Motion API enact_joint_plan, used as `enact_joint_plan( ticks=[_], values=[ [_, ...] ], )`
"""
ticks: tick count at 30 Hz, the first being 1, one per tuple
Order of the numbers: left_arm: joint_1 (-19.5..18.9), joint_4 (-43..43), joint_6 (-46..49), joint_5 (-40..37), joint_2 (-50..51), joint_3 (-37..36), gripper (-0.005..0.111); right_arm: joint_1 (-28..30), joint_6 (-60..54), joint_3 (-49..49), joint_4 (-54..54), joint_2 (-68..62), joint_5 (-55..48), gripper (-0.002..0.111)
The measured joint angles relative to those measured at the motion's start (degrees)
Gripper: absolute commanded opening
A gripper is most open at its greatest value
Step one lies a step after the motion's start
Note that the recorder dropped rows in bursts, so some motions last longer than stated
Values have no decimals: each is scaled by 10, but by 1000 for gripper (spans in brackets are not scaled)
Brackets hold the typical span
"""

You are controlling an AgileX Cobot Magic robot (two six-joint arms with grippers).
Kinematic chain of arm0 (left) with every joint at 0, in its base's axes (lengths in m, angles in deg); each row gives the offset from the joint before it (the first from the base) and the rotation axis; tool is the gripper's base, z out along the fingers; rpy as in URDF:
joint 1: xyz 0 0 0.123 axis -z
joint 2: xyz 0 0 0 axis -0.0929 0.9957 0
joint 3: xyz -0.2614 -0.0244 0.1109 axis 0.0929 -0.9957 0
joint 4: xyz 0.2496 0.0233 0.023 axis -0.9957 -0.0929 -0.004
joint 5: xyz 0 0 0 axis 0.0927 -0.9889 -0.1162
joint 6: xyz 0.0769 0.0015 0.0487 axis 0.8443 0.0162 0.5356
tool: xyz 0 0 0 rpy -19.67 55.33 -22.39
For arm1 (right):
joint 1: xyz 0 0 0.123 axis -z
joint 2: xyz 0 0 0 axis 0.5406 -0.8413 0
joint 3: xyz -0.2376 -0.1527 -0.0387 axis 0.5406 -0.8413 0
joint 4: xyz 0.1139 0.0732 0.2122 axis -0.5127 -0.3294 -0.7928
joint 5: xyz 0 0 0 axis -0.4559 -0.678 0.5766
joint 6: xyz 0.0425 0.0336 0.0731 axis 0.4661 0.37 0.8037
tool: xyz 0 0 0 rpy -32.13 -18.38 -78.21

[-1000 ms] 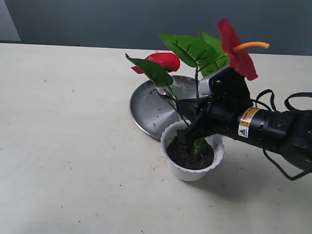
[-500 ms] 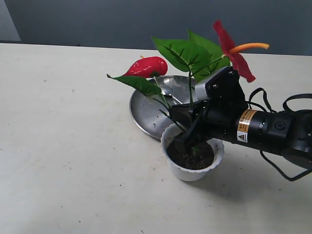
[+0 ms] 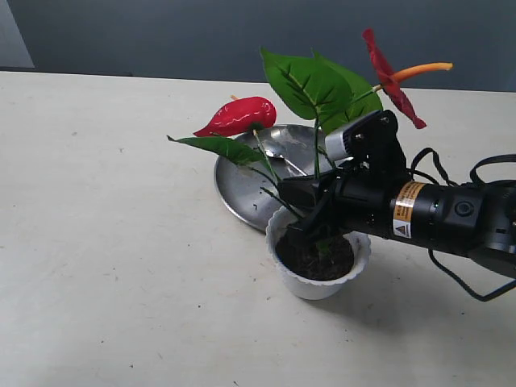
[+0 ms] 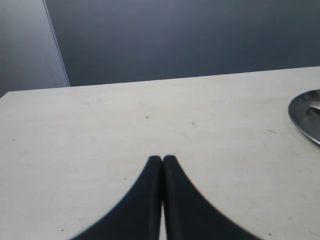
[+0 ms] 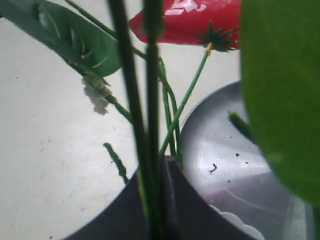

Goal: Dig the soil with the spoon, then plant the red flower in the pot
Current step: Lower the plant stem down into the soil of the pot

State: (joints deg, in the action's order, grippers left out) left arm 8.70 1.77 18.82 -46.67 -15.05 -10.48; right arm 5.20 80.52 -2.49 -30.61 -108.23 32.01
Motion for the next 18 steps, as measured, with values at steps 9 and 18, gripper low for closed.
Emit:
enact_joint_plan(
  ticks=[9, 18],
  values=[
    [0, 0, 0, 0, 0, 0, 1, 0, 27, 2, -3, -6, -9, 0],
    [0, 0, 0, 0, 0, 0, 1, 0, 45, 2, -3, -6, -9, 16]
  ],
)
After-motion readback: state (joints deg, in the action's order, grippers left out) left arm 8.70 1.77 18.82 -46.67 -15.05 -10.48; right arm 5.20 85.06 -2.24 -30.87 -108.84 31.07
